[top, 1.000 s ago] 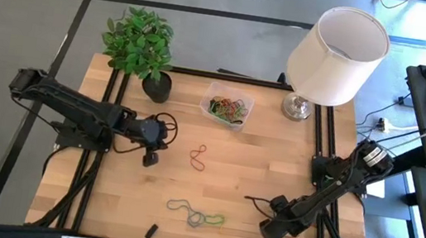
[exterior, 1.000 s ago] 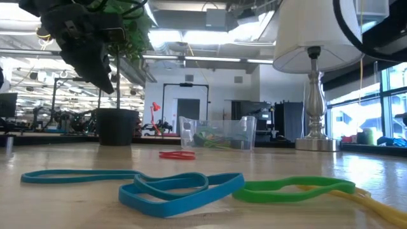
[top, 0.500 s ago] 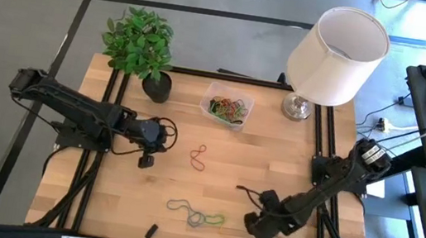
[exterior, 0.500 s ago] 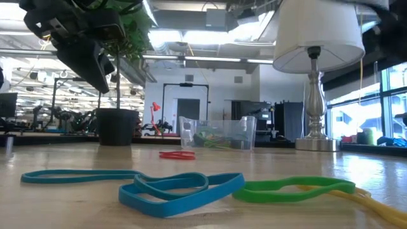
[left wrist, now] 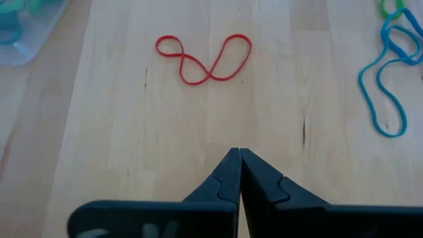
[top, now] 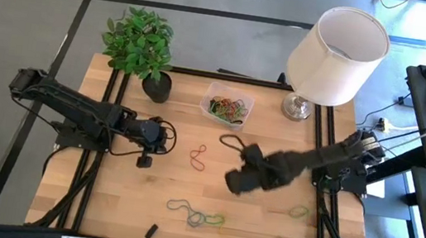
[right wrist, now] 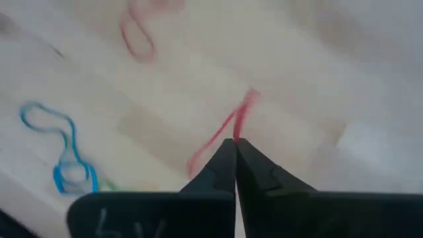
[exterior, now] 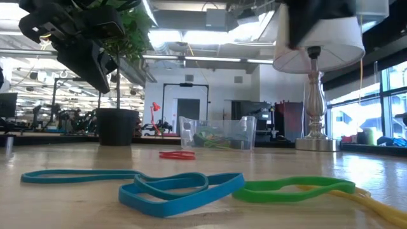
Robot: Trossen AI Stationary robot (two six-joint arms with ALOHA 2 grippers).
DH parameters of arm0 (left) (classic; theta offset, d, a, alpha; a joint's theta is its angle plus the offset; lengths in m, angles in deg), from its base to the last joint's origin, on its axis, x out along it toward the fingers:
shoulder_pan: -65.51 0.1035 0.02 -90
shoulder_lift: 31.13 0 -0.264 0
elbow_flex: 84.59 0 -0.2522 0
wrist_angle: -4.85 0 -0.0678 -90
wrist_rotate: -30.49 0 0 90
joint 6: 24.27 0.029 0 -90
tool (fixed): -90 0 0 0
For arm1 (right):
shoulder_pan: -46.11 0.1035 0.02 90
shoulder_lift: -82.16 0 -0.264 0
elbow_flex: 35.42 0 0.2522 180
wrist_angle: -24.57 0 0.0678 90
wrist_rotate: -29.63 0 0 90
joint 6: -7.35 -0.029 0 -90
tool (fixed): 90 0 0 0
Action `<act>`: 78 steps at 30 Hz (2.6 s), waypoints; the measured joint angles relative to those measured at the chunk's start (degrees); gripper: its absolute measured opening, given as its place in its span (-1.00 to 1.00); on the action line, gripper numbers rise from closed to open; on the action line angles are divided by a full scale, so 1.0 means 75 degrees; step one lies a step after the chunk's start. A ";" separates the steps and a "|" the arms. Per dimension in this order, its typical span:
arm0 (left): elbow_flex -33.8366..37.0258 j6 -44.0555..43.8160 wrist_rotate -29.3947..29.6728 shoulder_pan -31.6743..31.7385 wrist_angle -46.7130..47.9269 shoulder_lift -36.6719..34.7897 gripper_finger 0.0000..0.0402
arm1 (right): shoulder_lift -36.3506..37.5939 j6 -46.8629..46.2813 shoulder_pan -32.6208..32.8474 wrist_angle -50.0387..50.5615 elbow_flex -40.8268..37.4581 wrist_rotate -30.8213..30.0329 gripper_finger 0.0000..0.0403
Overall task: Pick and place rubber bands into bin
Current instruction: Put the red rubber band into the transparent bin, then put the blue rubber band into the transparent bin
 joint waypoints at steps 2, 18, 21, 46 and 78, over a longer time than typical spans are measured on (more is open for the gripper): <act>0.0000 0.0006 -0.0004 0.0000 -0.0002 0.0000 -0.99 | 0.0000 0.0933 -0.0483 0.0016 0.0376 -0.0302 -0.99; 0.0000 -0.0194 -0.0003 0.1452 -0.0487 -0.0015 -0.99 | -0.0758 0.7514 -0.4734 -0.3259 0.1201 0.0302 -1.00; 0.0000 -0.0252 -0.0006 0.1688 -0.0472 -0.0015 -0.99 | -0.1329 0.8059 -0.5188 -0.3221 0.1201 0.0458 -1.00; 0.0000 -0.1139 -0.0090 0.1999 -0.0466 -0.0015 -0.99 | -0.2829 0.8613 -0.6036 -0.2506 0.1189 0.1814 -0.36; -0.3094 -0.1147 0.0837 -0.1868 0.1249 0.3470 -0.99 | 0.2093 0.4384 -0.2300 -0.3015 -0.3736 0.1646 -0.97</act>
